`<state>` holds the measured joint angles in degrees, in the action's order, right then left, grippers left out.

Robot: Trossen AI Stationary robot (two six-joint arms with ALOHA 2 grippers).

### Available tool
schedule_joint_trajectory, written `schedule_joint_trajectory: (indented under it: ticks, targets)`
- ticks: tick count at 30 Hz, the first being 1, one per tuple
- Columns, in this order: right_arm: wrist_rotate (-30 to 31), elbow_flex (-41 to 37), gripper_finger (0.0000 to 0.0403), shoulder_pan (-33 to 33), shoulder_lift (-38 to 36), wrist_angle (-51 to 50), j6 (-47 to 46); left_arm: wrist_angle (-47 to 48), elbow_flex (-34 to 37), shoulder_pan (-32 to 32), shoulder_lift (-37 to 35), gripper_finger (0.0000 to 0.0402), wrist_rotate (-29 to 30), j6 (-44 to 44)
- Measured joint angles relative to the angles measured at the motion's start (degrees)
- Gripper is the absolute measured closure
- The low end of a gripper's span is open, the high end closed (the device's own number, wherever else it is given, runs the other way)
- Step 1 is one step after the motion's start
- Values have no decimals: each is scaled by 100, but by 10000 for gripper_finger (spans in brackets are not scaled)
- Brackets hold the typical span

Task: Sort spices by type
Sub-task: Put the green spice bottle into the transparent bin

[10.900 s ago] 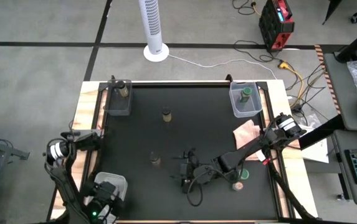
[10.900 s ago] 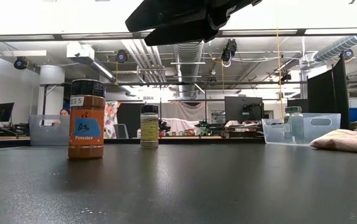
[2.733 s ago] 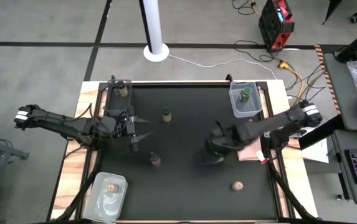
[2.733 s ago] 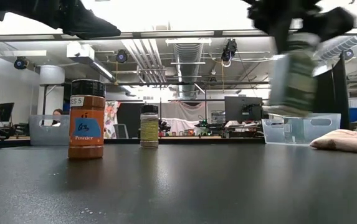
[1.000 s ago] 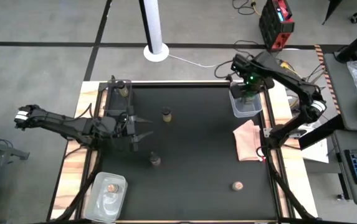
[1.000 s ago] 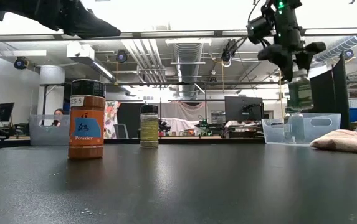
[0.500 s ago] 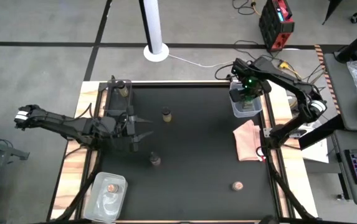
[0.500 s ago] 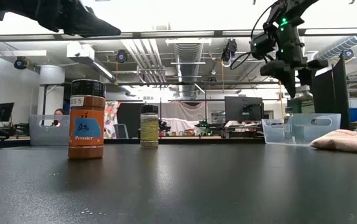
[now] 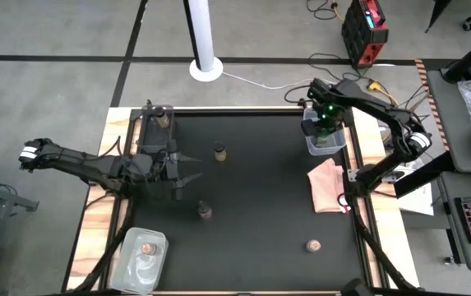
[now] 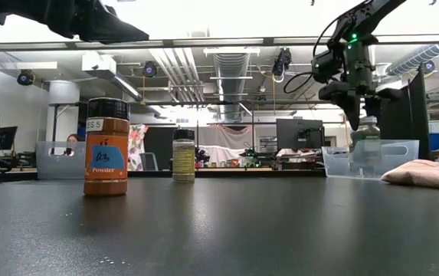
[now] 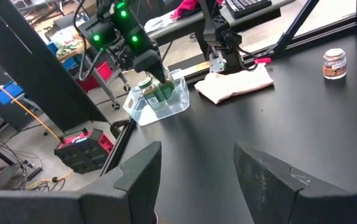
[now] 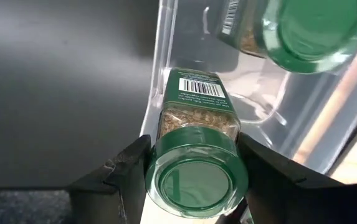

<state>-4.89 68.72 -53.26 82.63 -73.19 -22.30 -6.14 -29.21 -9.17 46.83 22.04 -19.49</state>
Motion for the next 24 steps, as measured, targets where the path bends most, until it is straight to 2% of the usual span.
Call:
schedule_joint_trajectory:
  ticks: [20, 24]
  targets:
    - [-11, -535, 201, -98, 4, 656, 117, -56, -2, 0, 0, 217, -2, -20]
    - [-9, -538, 184, -95, 4, 716, 154, -60, -2, -1, 0, 217, -2, -20]
